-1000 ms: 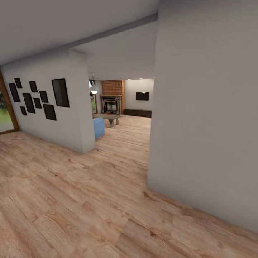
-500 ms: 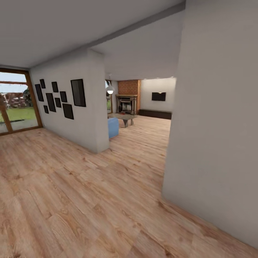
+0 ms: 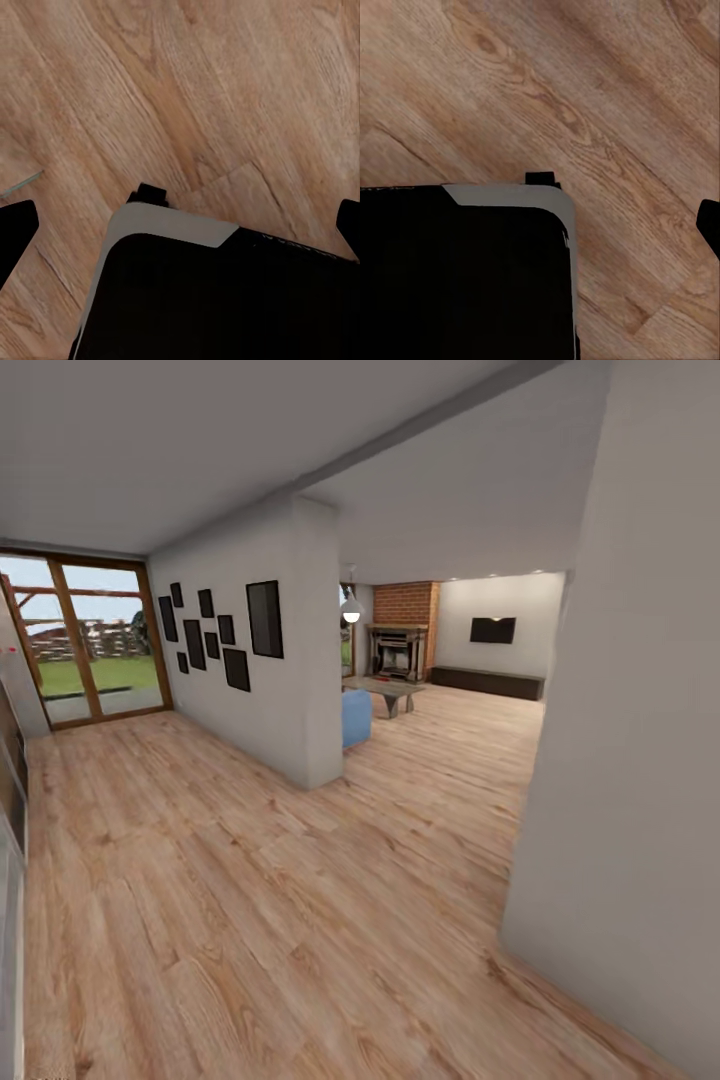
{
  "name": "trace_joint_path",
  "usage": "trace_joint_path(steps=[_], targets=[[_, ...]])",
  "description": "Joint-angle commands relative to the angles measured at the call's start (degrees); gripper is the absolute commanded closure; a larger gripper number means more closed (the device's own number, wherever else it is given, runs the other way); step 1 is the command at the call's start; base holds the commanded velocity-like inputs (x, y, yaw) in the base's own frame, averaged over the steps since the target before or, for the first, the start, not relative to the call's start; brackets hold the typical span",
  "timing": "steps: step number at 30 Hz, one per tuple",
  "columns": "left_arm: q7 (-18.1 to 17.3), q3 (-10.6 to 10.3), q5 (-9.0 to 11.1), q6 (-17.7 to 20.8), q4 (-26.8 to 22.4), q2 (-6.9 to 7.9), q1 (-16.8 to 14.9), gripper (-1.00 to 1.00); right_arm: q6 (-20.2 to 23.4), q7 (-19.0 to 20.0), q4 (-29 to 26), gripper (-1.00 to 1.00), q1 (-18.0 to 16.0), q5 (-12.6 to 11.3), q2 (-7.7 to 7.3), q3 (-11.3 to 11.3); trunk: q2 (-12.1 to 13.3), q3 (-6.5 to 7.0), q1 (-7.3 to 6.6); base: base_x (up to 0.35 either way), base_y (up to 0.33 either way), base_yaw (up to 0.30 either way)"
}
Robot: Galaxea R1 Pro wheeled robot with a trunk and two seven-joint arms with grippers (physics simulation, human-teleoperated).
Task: Move the two storage containers from the living room to the garage. In the garage, place one container on the floor and stack the other container on top of it (either order is fine).
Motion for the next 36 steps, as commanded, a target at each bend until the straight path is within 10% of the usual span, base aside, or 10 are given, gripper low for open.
trace_joint_path(steps=[1,36], targets=[[0.17,-0.49,0.40,-0.32,0.03,-0.06,-0.05,-1.00,-0.28,0.19,0.16,-1.00,-0.06,-0.61,0.02,0.36,-0.05,-0.09,0.04,0.317,0.000,0.269],[0.14,-0.49,0.28,-0.29,0.03,-0.11,-0.05,-1.00,-0.24,0.24,0.16,-1.00,-0.04,-0.28,-0.30,0.90,-0.05,-0.09,0.04,0.317,0.000,0.046]])
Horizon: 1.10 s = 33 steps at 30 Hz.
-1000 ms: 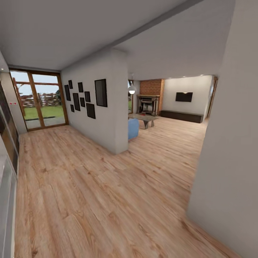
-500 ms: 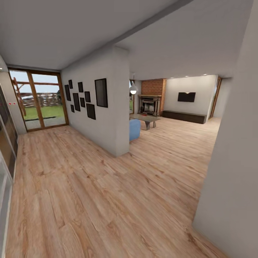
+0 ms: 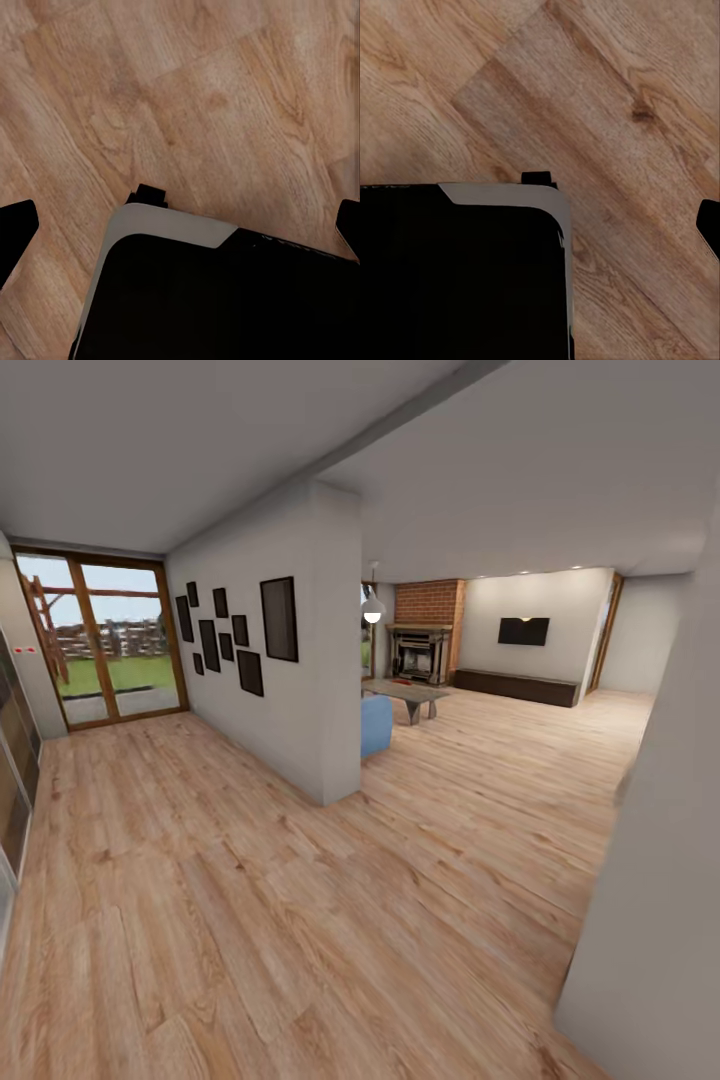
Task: Move the two storage containers from the living room to the garage. In the garage, place one container on the floor and stack the other container on top of it (either order is fine).
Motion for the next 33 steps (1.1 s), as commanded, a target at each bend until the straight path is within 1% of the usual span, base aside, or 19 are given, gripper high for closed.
trace_joint_path(steps=[1,23,33], targets=[[0.15,-0.49,0.40,-0.10,0.01,-0.01,-0.04,-1.00,-0.30,0.19,0.17,-1.00,-0.07,-0.53,0.04,0.48,-0.05,-0.09,0.04,0.318,0.000,0.000],[0.15,-0.49,0.36,0.14,0.01,-0.01,-0.04,-1.00,-0.47,0.11,0.17,-1.00,-0.08,-0.67,0.14,0.38,-0.05,-0.09,0.04,0.318,0.000,-0.001],[0.15,-0.49,0.36,0.13,0.01,-0.01,-0.04,-1.00,-0.34,0.20,0.17,-1.00,-0.08,-0.45,0.17,0.78,-0.05,-0.09,0.04,0.320,0.000,-0.206]])
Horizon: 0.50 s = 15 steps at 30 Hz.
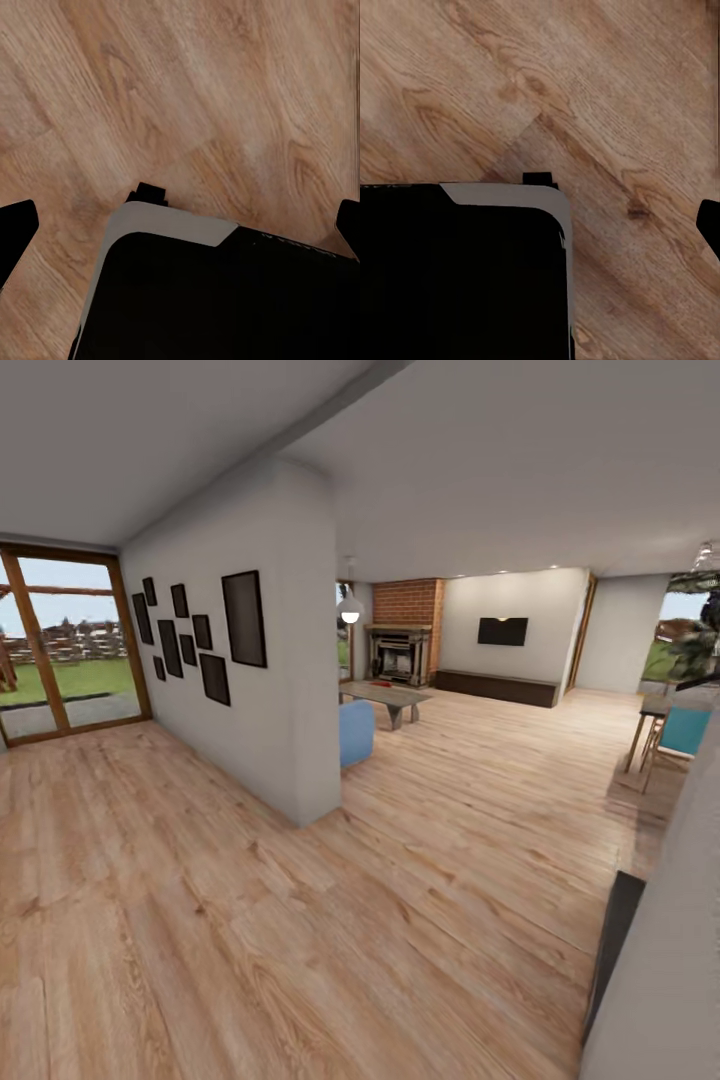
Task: Move the two storage containers from the living room to the garage. In the garage, place one container on the floor and stack the other container on top of it (either order is fine).
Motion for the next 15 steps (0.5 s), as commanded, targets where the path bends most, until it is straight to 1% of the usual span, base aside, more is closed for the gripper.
trace_joint_path(steps=[1,10,12,15], targets=[[0.15,-0.49,0.44,-0.13,0.00,0.00,-0.03,-1.00,-0.24,0.21,0.16,-1.00,-0.08,-0.51,0.04,0.51,-0.05,-0.08,0.04,0.322,0.000,-0.244],[0.15,-0.46,0.59,-0.21,0.00,0.07,-0.03,-1.00,-0.25,0.23,0.11,-1.00,-0.08,-0.33,0.04,0.54,-0.05,-0.08,0.04,0.322,0.009,-0.245],[0.15,-0.44,0.59,-0.22,0.00,0.08,-0.03,-1.00,-0.28,0.21,0.11,-1.00,-0.08,0.35,0.04,0.54,-0.05,-0.08,0.04,0.322,0.061,-0.246],[0.15,-0.44,0.61,-0.26,0.00,0.05,-0.03,-1.00,-0.30,0.16,0.12,-1.00,-0.08,2.51,0.07,0.50,-0.05,-0.08,0.04,0.323,0.079,-0.245]])
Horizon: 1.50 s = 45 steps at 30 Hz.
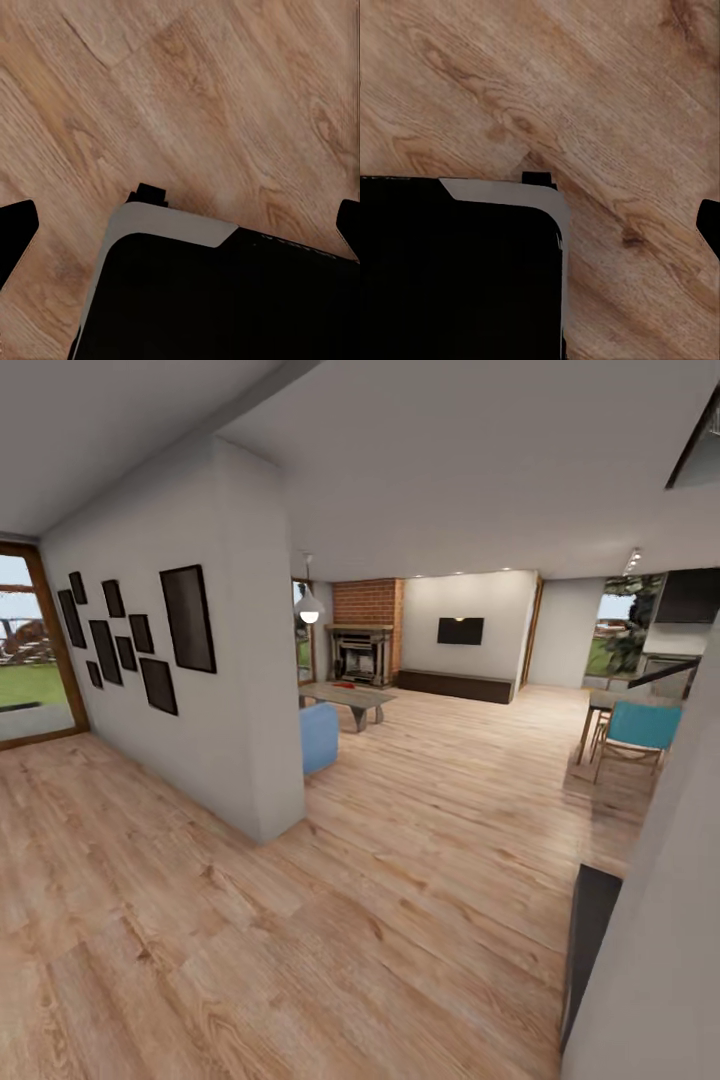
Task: Move the two storage containers from the living room to the garage. In the garage, place one container on the floor and stack the other container on top of it (either order is fine).
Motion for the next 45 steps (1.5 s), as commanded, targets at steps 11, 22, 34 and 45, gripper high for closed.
trace_joint_path(steps=[11,22,34,45], targets=[[0.14,-0.50,0.42,-0.17,-0.01,-0.03,-0.02,-1.00,-0.27,0.17,0.15,-1.00,-0.08,2.79,0.09,0.34,-0.05,-0.08,0.04,0.323,0.106,-0.245],[0.14,-0.49,0.42,-0.26,-0.01,-0.01,-0.02,-1.00,-0.27,0.24,0.15,-1.00,-0.08,2.86,-0.05,0.27,-0.05,-0.08,0.04,0.323,0.144,-0.052],[0.14,-0.54,0.42,-0.18,-0.01,-0.05,-0.02,-1.00,0.07,0.26,0.19,-1.00,-0.08,2.82,0.00,0.34,-0.05,-0.08,0.04,0.323,0.146,-0.001],[0.14,-0.54,0.42,-0.11,-0.01,-0.05,-0.02,-1.00,-0.24,0.22,0.16,-1.00,-0.08,2.88,-0.01,0.25,-0.05,-0.08,0.04,0.323,0.126,0.000]])
